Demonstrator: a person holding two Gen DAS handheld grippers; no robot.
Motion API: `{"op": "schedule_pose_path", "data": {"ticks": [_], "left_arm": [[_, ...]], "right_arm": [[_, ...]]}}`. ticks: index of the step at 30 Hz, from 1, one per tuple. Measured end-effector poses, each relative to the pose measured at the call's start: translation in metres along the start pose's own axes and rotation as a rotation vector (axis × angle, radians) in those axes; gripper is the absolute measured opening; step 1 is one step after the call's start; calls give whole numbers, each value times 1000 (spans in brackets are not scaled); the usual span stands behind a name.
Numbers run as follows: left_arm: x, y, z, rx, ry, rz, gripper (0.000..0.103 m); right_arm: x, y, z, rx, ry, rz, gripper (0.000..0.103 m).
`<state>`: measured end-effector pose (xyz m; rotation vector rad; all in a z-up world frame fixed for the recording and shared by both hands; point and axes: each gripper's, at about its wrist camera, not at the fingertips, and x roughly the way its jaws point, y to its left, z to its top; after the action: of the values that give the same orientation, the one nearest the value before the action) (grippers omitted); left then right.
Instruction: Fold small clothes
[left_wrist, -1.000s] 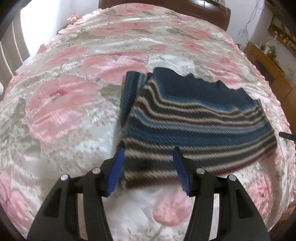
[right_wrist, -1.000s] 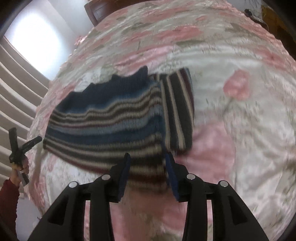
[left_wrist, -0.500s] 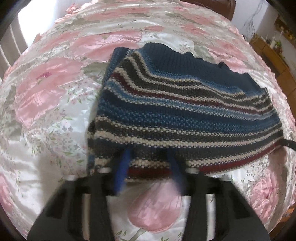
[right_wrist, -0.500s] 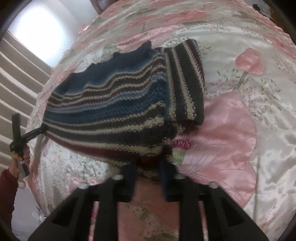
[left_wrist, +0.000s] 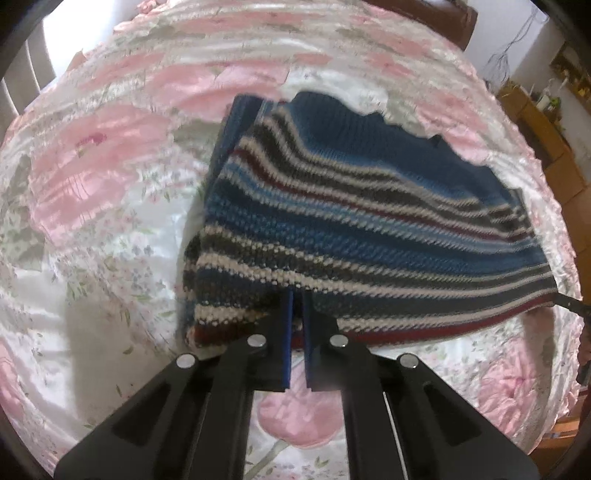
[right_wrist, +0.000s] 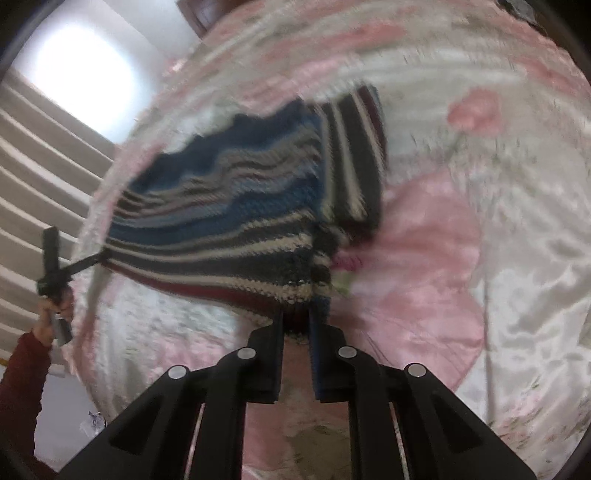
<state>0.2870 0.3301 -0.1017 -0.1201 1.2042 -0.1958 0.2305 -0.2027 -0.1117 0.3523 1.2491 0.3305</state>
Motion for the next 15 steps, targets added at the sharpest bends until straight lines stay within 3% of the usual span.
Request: {"op": "schedule_pose_path", "data": {"ticks": [8,12,14,15], "left_arm": [[25,0,-6,15,8,30,4],[22,-4,-6,27,0,41,5],[17,-5,-6,28,3,38,12],[12,-5,-5,26,0,38,26]], "right_arm": [[27,-12,-6,21,23,-61,15],[25,-9,-4,31,35,-74,24],[17,-6,-2,46,31,-70,32],[12,-3,1,44,20,-70,39]]}}
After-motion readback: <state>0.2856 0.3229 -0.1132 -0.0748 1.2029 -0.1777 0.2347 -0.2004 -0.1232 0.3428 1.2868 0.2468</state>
